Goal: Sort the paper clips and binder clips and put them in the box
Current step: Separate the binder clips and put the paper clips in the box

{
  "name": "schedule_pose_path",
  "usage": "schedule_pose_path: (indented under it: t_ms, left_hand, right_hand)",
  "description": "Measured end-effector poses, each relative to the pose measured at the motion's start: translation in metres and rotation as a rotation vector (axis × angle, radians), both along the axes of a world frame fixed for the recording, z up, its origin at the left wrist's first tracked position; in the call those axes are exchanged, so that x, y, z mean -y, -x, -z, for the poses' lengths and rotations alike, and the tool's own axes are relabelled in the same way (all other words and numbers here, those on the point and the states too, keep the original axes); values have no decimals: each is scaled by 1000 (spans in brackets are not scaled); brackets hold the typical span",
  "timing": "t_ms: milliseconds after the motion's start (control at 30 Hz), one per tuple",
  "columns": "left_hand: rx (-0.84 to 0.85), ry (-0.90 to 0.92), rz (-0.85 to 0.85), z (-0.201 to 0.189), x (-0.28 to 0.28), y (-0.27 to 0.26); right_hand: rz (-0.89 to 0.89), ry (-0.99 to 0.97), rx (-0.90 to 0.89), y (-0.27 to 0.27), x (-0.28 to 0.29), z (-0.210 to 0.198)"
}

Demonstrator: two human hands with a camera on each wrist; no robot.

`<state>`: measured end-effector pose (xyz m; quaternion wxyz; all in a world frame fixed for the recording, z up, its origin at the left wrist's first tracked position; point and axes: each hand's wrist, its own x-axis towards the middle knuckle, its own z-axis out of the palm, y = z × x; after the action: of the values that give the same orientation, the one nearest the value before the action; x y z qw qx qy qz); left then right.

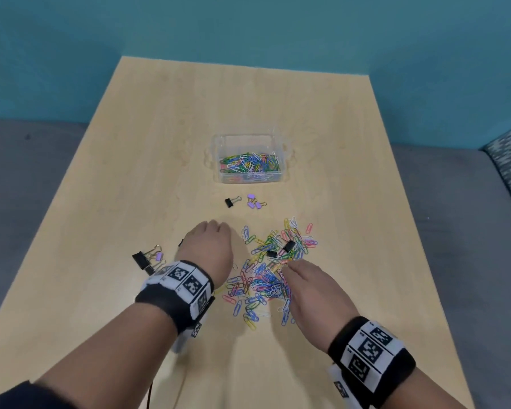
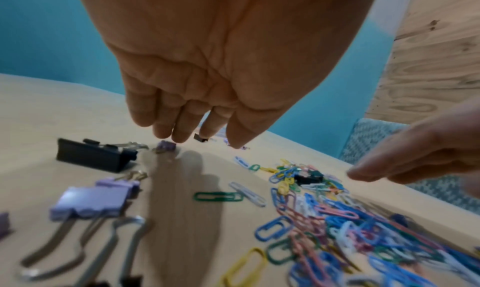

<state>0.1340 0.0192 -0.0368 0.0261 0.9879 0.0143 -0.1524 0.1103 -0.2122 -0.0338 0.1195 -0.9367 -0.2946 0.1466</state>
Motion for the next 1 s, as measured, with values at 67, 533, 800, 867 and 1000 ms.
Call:
schedule_pose_path:
  t_ms: [67,533,800,867,1000]
  left_hand:
    - [28,20,65,-7,12,7]
    - [1,132,62,1,93,-19]
    - [50,746,-330,-2,64,-2]
    - [-22,1041,-517,-3,56,3]
    - [-137,1314,-727,-8,41,10]
  right_hand:
    - [17,18,1,-3,-2,0]
    - [112,95,-33,9,11,-4]
    - [169,81,23,-42,-10,-9]
    - [142,94,32,-56,-18,-7]
    - [56,204,55,-76,-29,0]
